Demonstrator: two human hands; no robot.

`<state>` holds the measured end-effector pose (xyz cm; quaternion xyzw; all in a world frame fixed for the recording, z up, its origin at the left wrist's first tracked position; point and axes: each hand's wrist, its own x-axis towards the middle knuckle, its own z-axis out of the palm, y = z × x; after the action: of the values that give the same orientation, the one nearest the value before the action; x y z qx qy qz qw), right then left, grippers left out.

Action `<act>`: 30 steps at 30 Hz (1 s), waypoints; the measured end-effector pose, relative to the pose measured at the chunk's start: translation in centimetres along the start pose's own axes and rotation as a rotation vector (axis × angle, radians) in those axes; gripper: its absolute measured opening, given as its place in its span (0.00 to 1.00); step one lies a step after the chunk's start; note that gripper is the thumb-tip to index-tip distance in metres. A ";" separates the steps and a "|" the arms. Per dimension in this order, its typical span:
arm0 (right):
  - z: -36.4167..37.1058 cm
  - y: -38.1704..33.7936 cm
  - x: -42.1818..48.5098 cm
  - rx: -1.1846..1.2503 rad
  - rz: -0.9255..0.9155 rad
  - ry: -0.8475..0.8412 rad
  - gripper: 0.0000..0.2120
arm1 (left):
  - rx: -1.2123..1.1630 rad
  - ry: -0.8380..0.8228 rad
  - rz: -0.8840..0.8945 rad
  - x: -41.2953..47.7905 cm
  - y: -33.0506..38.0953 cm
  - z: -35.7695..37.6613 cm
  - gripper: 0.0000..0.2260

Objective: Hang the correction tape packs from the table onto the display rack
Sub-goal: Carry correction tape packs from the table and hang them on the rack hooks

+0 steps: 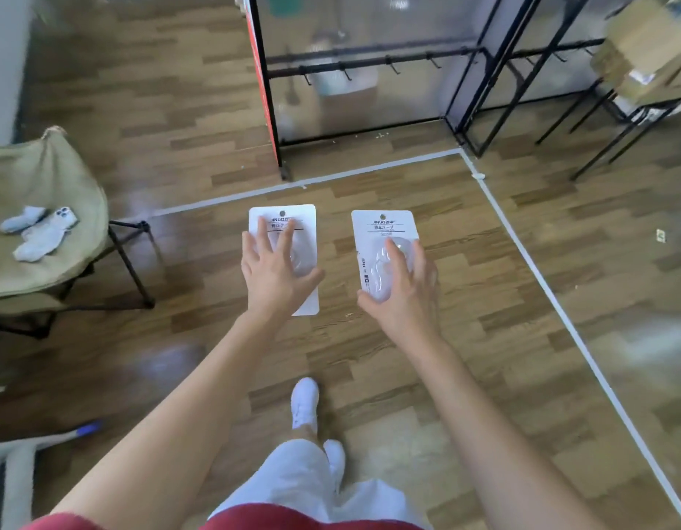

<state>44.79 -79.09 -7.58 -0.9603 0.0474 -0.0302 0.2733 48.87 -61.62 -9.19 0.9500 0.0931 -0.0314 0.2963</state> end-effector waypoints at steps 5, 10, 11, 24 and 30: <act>-1.9 3.6 8.1 -0.001 0.008 0.044 0.40 | -0.046 0.007 0.047 7.0 5.4 2.7 0.36; -4.5 5.5 19.0 0.004 -0.013 0.111 0.39 | -0.105 0.061 0.072 16.3 11.9 4.0 0.36; -5.2 5.9 21.3 0.008 -0.015 0.122 0.40 | -0.122 0.076 0.081 18.2 13.5 4.2 0.36; -15.0 10.4 47.9 0.050 -0.208 0.293 0.39 | -0.145 0.315 0.210 39.3 32.6 4.6 0.36; -19.2 11.7 60.0 0.083 -0.381 0.316 0.39 | -0.113 0.449 0.266 47.7 41.0 3.8 0.35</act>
<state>101.91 -105.49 4.50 -0.9233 -0.0934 -0.2329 0.2908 103.65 -89.30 5.03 0.9191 0.0325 0.2246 0.3222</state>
